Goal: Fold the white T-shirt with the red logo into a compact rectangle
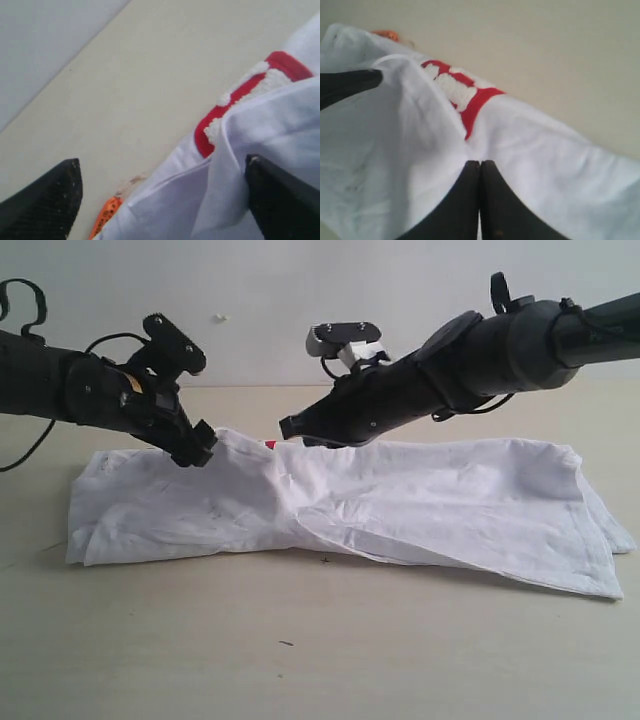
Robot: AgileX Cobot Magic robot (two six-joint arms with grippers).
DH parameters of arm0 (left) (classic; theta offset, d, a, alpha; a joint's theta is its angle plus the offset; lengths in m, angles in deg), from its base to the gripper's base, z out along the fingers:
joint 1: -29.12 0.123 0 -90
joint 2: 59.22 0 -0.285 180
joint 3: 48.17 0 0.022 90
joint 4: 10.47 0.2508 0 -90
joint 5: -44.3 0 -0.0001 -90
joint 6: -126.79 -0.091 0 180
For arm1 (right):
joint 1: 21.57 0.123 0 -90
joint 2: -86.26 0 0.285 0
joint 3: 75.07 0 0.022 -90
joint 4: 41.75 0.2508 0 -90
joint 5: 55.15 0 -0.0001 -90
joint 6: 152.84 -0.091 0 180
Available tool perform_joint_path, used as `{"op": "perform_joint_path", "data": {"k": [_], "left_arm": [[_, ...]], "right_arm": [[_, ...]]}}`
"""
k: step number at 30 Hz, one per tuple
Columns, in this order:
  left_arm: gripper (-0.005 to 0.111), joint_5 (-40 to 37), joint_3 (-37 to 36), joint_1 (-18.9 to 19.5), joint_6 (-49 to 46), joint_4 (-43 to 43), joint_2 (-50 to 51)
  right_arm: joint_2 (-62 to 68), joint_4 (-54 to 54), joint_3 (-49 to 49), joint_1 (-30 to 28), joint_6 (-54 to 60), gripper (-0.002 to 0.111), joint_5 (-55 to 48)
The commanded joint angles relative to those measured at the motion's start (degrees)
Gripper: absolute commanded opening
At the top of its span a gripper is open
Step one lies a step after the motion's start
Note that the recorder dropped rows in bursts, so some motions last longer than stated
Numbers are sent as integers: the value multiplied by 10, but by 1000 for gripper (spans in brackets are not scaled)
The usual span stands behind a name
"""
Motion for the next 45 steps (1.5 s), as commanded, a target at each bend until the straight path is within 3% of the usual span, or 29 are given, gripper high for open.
{"op": "perform_joint_path", "data": {"k": [1,4,9,13,18,25,36,45], "left_arm": [[84,7,4,-10,5,-8,1],[84,2,4,-11,5,-8,1],[84,-2,4,-11,5,-8,1],[84,-2,4,-11,5,-8,1],[84,-2,4,-6,2,-4,1],[84,7,4,25,2,-4,-1],[84,34,4,96,2,-4,-24],[84,-75,4,109,5,-4,-44]], "right_arm": [[38,40,-13,1,56,0,-77],[77,79,-29,7,100,0,-135],[104,95,-48,18,104,0,-122],[117,75,-48,18,30,0,-63],[123,-31,-48,18,-83,4,-19],[128,-130,-48,18,-173,10,-11],[135,-144,-48,18,-190,10,-23],[104,-143,-51,18,-190,10,-23]]}}
